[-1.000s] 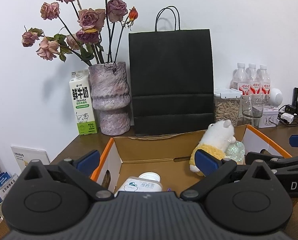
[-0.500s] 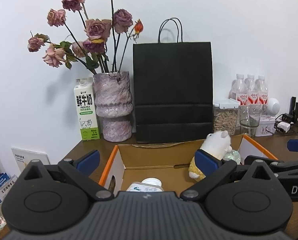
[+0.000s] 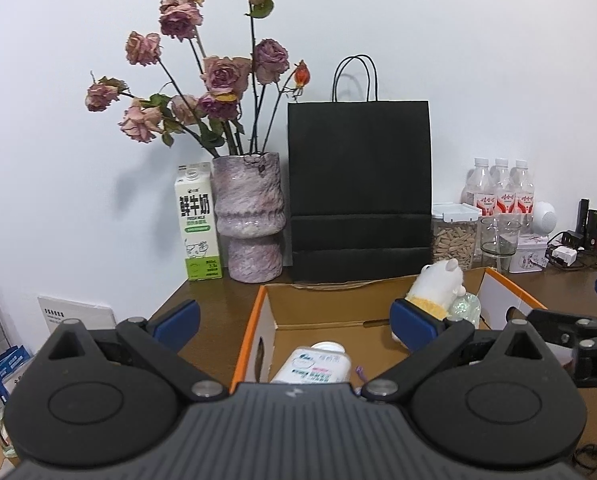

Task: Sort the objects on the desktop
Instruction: 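Lift both open tools out of the box back toward the table items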

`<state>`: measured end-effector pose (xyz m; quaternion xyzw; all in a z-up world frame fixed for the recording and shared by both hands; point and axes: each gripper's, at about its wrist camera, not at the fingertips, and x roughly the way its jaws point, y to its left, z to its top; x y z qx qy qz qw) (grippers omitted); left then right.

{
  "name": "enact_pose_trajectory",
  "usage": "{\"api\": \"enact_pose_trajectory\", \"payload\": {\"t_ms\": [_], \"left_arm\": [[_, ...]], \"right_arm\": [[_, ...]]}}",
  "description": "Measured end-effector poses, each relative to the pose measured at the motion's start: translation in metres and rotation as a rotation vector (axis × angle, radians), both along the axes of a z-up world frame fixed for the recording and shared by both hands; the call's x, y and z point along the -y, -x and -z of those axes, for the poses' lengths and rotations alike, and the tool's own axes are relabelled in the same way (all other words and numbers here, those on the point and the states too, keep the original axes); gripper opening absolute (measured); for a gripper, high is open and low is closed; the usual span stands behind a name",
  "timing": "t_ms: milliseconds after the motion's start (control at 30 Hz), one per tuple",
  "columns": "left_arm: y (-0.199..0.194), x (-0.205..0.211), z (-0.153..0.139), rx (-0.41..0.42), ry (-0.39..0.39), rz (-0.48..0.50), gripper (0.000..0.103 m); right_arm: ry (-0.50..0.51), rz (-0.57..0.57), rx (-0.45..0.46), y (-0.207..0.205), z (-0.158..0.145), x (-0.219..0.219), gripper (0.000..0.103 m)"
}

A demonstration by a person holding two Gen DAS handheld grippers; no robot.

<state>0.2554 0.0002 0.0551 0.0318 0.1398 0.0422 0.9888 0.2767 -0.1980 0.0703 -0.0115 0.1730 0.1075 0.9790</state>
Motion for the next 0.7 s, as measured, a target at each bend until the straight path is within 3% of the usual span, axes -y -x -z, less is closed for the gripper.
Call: {"api": "enact_pose_trajectory", "payload": {"t_ms": [700], "left_arm": [[0.068,-0.027,0.018,-0.087,0.006,0.018,0.103]], "right_arm": [[0.058,0.037,-0.073,0.076,0.036,0.029,0.103]]}}
